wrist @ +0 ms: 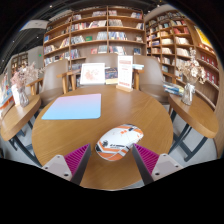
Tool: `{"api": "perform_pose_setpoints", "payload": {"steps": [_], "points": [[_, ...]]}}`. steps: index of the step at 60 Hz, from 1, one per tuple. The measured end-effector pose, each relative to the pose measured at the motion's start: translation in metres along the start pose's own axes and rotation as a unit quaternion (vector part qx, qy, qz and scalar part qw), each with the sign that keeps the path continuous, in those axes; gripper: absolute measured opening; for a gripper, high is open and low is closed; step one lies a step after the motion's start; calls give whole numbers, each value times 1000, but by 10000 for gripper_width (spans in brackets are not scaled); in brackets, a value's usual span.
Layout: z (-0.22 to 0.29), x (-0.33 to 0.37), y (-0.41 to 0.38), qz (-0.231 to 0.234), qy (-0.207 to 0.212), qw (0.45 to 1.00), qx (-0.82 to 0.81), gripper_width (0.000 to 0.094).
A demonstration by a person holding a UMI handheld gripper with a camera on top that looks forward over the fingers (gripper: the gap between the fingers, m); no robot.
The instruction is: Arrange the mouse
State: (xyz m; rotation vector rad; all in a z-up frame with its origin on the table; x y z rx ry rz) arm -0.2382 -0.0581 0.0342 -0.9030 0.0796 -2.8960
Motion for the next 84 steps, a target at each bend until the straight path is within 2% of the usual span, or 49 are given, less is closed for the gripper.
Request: {"api": "perform_pose_setpoints", "payload": {"steps": [23,41,43,46,50,51,59,67,76,84], "points": [[35,-47,-1,15,-28,999,13,855],[51,-71,-4,24,-31,999,17,849],[52,-73,-2,23,-31,999,16,825],[53,-73,0,18,-29,999,15,738],[53,-74,4,11,-25,1000,14,584],[53,-75,4,11,-23,1000,15,510],[53,-75,5,14,-28,999,8,451],[61,-57,5,13,-30,999,-2,437],[110,-41,-17,34,0,999,7,438],[155,-64,-55,70,19,997,20,438]]}}
Point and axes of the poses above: the point between the fingertips, and its own axes, seen from behind it with the camera up: y to the right, z up, x backward, against the way the camera looks, the point moved 8 cm from there along x, backward, against the way the camera looks, and after that the axes turned 8 degrees about z, right-handed, at the moved point
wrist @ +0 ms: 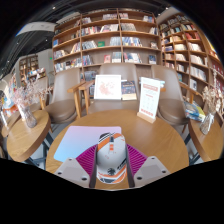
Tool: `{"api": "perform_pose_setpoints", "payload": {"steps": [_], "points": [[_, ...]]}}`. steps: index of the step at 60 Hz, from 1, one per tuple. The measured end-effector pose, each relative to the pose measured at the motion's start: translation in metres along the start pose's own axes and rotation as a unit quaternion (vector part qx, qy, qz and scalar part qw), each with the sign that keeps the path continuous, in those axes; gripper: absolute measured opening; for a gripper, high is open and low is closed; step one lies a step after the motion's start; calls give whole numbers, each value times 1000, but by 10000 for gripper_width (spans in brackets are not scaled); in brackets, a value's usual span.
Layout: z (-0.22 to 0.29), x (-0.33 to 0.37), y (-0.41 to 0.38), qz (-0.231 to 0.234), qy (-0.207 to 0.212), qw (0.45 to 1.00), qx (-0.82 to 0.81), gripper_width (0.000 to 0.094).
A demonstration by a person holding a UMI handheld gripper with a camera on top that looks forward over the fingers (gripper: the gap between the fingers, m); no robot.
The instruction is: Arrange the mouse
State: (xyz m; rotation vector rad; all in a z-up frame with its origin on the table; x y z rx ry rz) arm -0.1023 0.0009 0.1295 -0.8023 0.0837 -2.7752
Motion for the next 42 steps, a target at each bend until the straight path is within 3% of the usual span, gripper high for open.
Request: {"api": "perform_pose_setpoints", "payload": {"steps": [15,25,29,33,39,42], "points": [[3,-113,-57,45,-31,999,5,439],[-24,-150,-64,31,-63,998,9,462],[-23,-150,-66,20,-51,998,23,494],[-22,-150,-67,15,-50,998,32,559],[-18,-134,-69,5,-42,999,25,844],[-14,-118,-72,3,-33,999,21,838]]}}
Point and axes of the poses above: the point between the fingertips, and its own axes, seen from behind it with the camera up: y to the right, z up, x backward, against the way the camera looks, the point moved 8 cm from there along x, backward, against the way the camera looks, and after that the axes turned 8 degrees about z, right-handed, at the moved point
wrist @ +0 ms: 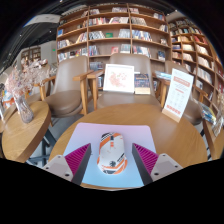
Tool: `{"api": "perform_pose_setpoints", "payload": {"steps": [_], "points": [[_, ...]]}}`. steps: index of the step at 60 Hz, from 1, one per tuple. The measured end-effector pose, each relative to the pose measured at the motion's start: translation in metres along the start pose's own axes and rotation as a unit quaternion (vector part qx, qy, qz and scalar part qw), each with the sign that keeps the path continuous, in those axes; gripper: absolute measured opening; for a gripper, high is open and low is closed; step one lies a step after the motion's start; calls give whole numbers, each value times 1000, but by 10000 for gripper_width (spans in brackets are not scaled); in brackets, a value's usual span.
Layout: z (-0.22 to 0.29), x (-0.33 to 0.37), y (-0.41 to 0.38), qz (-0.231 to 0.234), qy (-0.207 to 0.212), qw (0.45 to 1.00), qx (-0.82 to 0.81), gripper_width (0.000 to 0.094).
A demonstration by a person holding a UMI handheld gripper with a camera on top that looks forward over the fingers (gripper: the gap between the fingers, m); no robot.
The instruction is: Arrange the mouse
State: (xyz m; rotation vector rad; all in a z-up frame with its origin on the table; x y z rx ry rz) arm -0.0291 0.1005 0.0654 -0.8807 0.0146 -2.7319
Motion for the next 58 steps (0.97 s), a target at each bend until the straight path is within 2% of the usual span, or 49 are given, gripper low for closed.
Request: {"api": "perform_pose_setpoints", "payload": {"steps": [11,27,40,58], "points": [[-6,107,-11,-22,25,999,-8,853],[-51,253,-22,-41,47,998,3,852],[-82,309,-26,-50,57,997,7,855],[-97,337,-29,-47,65,997,11,856]]}}
Point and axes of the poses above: the point between the fingertips, and its own axes, seen from behind it with the camera up: y to the right, z up, x backward, against the way the camera looks, the point moved 8 cm from there along x, backward, against the way the camera looks, and after that the axes turned 8 degrees about z, right-handed, at the moved point
